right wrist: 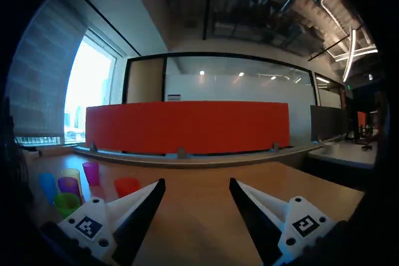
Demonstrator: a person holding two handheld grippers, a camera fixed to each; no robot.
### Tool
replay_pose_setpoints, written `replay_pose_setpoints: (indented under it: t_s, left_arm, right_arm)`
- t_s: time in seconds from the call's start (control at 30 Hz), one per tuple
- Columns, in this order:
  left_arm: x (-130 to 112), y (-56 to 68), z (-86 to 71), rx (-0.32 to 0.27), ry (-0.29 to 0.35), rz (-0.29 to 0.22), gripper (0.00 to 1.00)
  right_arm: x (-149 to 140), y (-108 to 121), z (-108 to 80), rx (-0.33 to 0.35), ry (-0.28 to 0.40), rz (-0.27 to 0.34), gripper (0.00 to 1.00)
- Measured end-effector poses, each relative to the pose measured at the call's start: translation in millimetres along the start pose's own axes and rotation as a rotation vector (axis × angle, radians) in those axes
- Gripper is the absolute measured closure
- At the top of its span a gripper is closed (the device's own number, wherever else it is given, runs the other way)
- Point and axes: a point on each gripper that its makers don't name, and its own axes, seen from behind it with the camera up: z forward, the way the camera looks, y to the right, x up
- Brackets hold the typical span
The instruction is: Pour water
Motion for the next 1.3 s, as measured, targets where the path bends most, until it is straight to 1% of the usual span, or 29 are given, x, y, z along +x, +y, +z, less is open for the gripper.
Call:
replay_pose_setpoints:
  t_s: [0.2,0.5,0.7,1.3]
  left_arm:
    - [-0.2,0.2,0.5,0.000,0.000,0.000,0.00]
    - [0.0,0.7,0.5,0.000,0.000,0.000,0.00]
    - [0.0,0.9,0.4,0.000,0.000,0.000,0.00]
    - [-0.6,0.2,-0.2,0.000,0.000,0.000,0.00]
  right_arm:
    - [-8.5,2.8,2.4,-0.002,-0.015,0.007,0.01]
    - [-17.4,-1.0,5.0,0.002,-0.054,-0.014,0.01]
    - [-17.8,2.3,6.2,-0.008,-0.056,-0.013,0.01]
    - [-17.6,2.4,4.8,-0.008,-0.057,-0.014,0.00]
